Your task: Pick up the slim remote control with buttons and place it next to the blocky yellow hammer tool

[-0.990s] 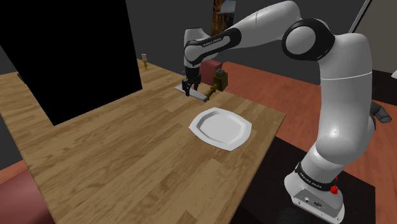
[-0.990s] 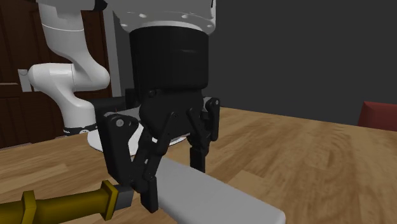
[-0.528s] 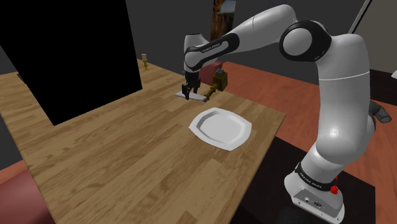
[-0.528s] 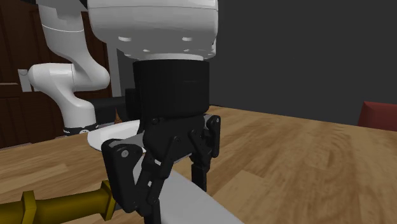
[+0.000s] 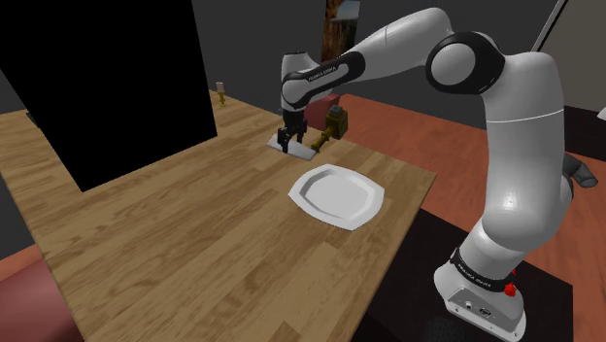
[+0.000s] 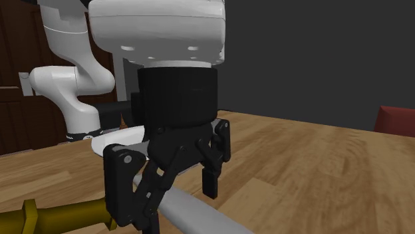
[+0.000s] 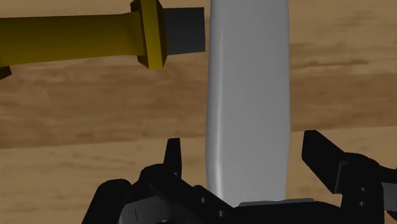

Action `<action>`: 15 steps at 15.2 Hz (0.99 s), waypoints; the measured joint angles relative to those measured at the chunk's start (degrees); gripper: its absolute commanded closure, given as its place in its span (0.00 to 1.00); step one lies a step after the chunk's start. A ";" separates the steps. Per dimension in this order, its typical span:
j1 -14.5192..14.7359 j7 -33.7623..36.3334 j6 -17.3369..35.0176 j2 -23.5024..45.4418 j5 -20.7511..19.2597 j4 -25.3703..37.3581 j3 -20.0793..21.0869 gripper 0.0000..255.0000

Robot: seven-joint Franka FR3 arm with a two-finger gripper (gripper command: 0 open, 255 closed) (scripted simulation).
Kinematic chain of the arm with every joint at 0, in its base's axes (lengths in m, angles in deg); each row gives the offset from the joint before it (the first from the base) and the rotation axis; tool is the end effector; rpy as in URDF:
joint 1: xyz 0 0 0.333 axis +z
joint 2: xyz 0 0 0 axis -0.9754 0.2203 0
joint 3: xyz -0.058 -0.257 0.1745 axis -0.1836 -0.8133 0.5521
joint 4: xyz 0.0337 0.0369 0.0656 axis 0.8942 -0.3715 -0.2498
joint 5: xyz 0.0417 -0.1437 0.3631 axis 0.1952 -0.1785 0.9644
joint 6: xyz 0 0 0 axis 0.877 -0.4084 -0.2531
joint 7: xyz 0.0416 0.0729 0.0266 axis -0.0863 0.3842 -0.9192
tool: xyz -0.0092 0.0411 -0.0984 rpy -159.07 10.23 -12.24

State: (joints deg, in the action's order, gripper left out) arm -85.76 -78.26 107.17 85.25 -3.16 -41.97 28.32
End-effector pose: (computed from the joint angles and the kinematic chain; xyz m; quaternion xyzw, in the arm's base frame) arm 0.6845 0.0075 0.3425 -0.9989 -0.0464 -0.0047 0.0042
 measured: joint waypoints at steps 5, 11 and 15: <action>0.01 -0.03 -0.76 -0.06 0.04 0.59 0.01 0.00; -0.14 -0.34 -5.66 -2.59 0.60 3.03 0.31 0.00; -0.16 -0.37 -5.85 -2.67 0.63 3.11 0.31 0.00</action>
